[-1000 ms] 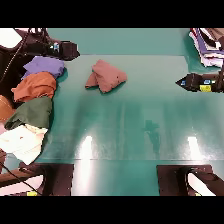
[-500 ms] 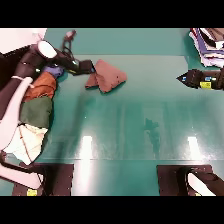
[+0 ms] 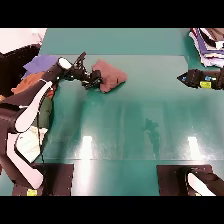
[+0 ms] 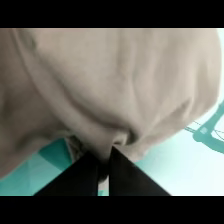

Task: Fold the shirts.

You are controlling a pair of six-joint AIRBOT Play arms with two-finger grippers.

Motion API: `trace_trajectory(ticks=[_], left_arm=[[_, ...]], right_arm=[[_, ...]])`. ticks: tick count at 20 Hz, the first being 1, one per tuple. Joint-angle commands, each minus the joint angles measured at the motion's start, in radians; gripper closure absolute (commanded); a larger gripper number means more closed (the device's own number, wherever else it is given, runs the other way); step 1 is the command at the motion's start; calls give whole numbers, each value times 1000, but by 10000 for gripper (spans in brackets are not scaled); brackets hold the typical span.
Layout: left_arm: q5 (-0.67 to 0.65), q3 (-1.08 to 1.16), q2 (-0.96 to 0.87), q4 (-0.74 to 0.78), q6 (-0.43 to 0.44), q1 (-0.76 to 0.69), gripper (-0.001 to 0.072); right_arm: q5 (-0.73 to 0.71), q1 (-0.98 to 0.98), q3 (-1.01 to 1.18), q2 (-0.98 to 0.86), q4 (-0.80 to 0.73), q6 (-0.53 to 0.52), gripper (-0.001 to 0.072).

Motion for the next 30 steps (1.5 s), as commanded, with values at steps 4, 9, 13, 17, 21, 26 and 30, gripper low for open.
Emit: trace_trajectory(ticks=[4,9,13,17,21,26,30], left_arm=[[-107,188,168,154,34,14,684],[-187,254,510,405,31,-65,684],[-285,232,565,493,19,-272,684],[-228,93,513,521,39,-462,221],[-245,75,505,616,-38,-389,107],[-383,-100,523,579,-70,-173,106],[-204,-438,521,490,-66,-163,106]], right_arm=[[1,-46,56,75,-9,0,696],[31,-63,254,88,-10,-11,696],[45,-62,325,82,-7,-11,696],[118,-62,327,84,-7,-11,696],[178,-62,327,84,-6,-11,696],[195,-62,327,84,-6,-11,696],[196,-62,327,84,-6,-11,696]])
